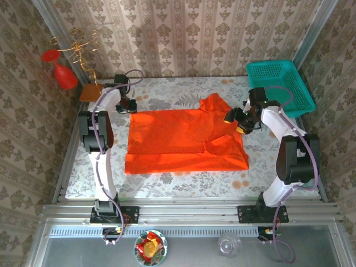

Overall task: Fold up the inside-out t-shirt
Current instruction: Fold the T-shirt at the center of the table.

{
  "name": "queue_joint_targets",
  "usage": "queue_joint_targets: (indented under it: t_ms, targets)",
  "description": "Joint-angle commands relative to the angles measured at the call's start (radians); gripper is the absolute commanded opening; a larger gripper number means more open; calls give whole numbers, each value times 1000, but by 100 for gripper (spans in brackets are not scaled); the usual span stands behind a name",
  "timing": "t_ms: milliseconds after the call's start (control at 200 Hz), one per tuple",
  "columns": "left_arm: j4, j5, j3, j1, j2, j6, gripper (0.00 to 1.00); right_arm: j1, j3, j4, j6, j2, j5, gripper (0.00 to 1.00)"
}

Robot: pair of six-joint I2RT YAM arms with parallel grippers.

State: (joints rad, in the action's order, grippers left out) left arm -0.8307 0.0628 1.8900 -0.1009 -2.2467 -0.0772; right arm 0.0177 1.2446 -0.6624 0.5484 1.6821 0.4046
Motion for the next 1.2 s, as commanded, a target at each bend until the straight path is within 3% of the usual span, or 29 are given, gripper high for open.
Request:
queue_joint_targets:
  t_ms: [0, 405, 630, 780, 945, 1195]
  targets:
    - [-84, -35, 71, 6, -35, 22, 25, 16, 6, -42, -4, 0, 14, 71]
    - [-129, -45, 138, 8, -149, 41, 25, 56, 27, -68, 2, -15, -12, 72]
    - [-119, -20, 140, 7, -178, 49, 14, 57, 71, -30, -46, 55, -59, 71]
    - [-103, -7, 129, 7, -177, 59, 8, 57, 169, 22, -160, 159, -108, 69]
    - [-86, 5, 102, 7, -162, 58, 5, 59, 349, 51, -298, 348, -122, 60]
    - [-75, 19, 75, 13, -137, 53, 4, 59, 700, -28, -436, 606, -263, 39]
